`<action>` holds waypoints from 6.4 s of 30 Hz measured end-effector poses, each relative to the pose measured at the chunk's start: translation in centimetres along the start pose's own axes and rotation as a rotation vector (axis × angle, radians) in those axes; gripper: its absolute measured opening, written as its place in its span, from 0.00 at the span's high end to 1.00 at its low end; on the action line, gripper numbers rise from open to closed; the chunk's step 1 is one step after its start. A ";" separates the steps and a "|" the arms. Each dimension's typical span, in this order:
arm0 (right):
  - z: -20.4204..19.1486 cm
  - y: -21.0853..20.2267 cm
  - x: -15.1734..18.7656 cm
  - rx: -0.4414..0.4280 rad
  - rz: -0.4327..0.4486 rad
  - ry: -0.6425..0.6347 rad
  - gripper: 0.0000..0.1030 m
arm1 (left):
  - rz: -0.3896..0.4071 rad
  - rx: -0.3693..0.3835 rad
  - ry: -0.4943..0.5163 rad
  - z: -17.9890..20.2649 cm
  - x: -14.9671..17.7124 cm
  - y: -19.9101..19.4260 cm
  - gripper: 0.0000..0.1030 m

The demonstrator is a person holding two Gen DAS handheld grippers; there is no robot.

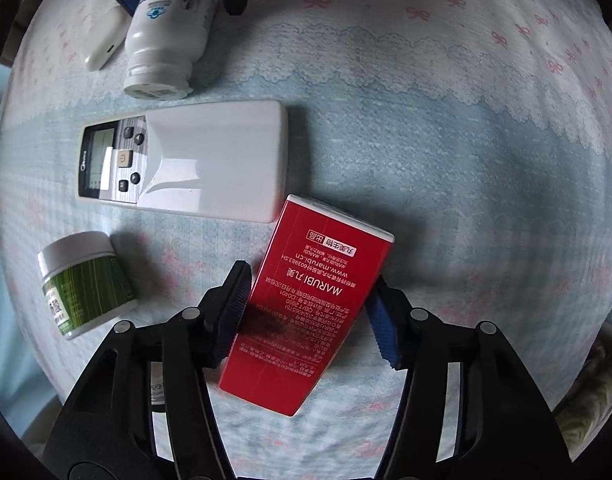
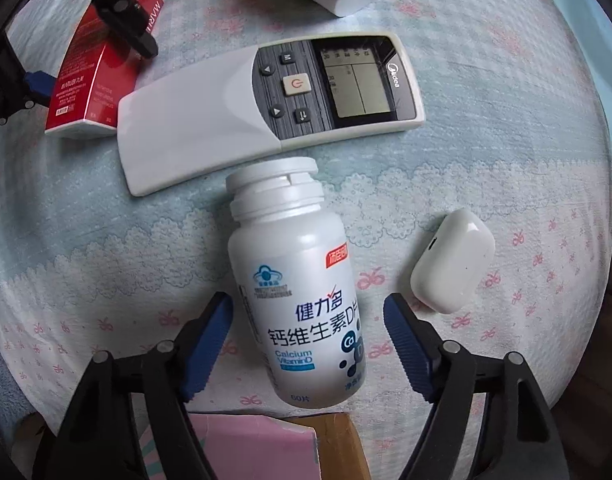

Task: Organize rigid objects
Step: 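Grasp the red box with left tool while right tool grasps the white pill bottle, then carry the red box and pill bottle over the cardboard box with both tools, then drop the red box and pill bottle into the box, lift both tools, then reach left tool to the black-lidded jar while right tool approaches the white remote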

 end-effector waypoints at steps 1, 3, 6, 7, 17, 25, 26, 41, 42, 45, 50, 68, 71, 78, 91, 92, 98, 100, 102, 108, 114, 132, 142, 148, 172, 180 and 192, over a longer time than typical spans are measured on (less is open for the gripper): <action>-0.1 0.1 -0.3 -0.017 -0.010 -0.001 0.44 | -0.007 0.001 0.007 0.2 -0.4 0.1 0.51; -0.2 0.4 -0.5 -0.024 -0.030 -0.008 0.52 | -0.014 0.004 0.019 0.6 -0.7 0.2 0.53; -0.5 0.4 -0.6 -0.017 -0.032 -0.006 0.52 | -0.011 0.006 0.019 0.8 -0.8 0.2 0.55; -0.4 0.4 -0.5 -0.016 -0.033 -0.001 0.52 | -0.009 0.009 0.011 0.5 -0.8 -0.1 0.55; -0.4 -0.1 -0.7 -0.071 -0.056 0.163 0.53 | 0.067 0.133 -0.247 -1.2 0.9 -1.3 0.58; 2.0 -0.8 0.0 -0.126 -0.074 0.323 0.54 | 0.158 0.244 -0.512 -2.9 3.4 -2.5 0.59; 2.3 -1.0 0.2 -0.138 -0.075 0.356 0.54 | 0.179 0.256 -0.552 -3.2 3.8 -2.8 0.59; 5.8 -5.1 4.2 -0.372 -0.002 0.862 0.55 | 0.438 0.334 -0.918 -4.0 8.6 -7.7 0.59; 5.9 -5.5 4.5 -0.381 0.004 0.886 0.55 | 0.448 0.330 -0.925 -3.8 8.6 -8.3 0.59; 3.7 -7.2 5.4 -0.412 0.032 0.949 0.55 | 0.480 0.325 -0.954 -3.8 8.8 -10.1 0.59; 2.6 -10.6 7.7 -0.456 0.102 1.037 0.55 | 0.528 0.300 -0.973 -1.9 7.1 -13.2 0.59; 3.4 -20.7 27.9 -0.355 0.277 1.280 0.55 | 0.676 0.220 -0.885 3.2 -8.4 -26.0 0.59; 2.9 -19.9 32.2 -0.340 0.246 1.339 0.55 | 0.689 0.233 -0.874 3.6 -12.2 -26.5 0.59; 1.4 -17.2 40.0 -0.345 0.200 1.461 0.55 | 0.672 0.281 -0.863 3.8 -20.4 -24.9 0.59; 0.4 -10.1 44.4 -0.382 0.138 1.529 0.55 | 0.499 0.260 -0.784 1.1 -29.9 -19.6 0.59; 0.4 -9.6 44.5 -0.386 0.135 1.532 0.55 | 0.482 0.252 -0.768 0.7 -30.3 -19.3 0.59; 0.8 -7.5 44.5 -0.394 0.124 1.548 0.55 | 0.386 0.216 -0.693 -1.2 -32.6 -18.0 0.59; 1.1 -7.1 44.1 -0.390 0.120 1.537 0.55 | 0.355 0.204 -0.676 -1.7 -33.3 -17.6 0.59; 1.1 -6.4 43.8 -0.397 0.115 1.537 0.55 | 0.330 0.187 -0.668 -2.1 -33.6 -17.0 0.59; 1.7 -5.1 43.4 -0.343 0.150 1.554 0.41 | 0.331 0.141 -0.653 -2.3 -34.9 -16.8 0.00; 1.4 -6.1 43.1 -0.325 0.158 1.512 0.00 | 0.330 0.133 -0.644 -2.3 -35.7 -16.6 0.00; 1.0 -8.3 41.7 -0.236 0.072 1.362 0.00 | 0.384 0.125 -0.723 0.7 -30.7 -19.7 0.00; 2.1 -15.2 39.3 -0.075 0.140 1.268 0.00 | 0.475 0.083 -0.887 4.3 -22.6 -23.6 0.00; 2.5 -19.7 35.5 -0.057 0.144 1.226 0.00 | 0.550 0.032 -1.016 6.8 -14.6 -25.8 0.00; -0.8 -25.1 8.0 -0.063 0.154 1.276 0.00 | 0.709 -0.155 -1.192 4.1 17.3 -22.4 0.00; -0.6 -18.0 0.3 -0.083 0.097 1.316 0.00 | 0.733 -0.129 -1.001 -2.5 18.7 -15.3 0.00; 0.4 -8.0 -4.2 -0.105 -0.016 1.340 0.00 | 0.759 -0.088 -0.865 -11.0 14.8 -5.6 0.01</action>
Point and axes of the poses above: each gripper's, at about its wrist camera, not at the fingertips, and y roughly the way its jaws point, z to its right, x to its underside, the point moved 5 cm from there along y, roughly the way its jaws point, and after that the axes turned 14 degrees about x, right-handed, at the moved point
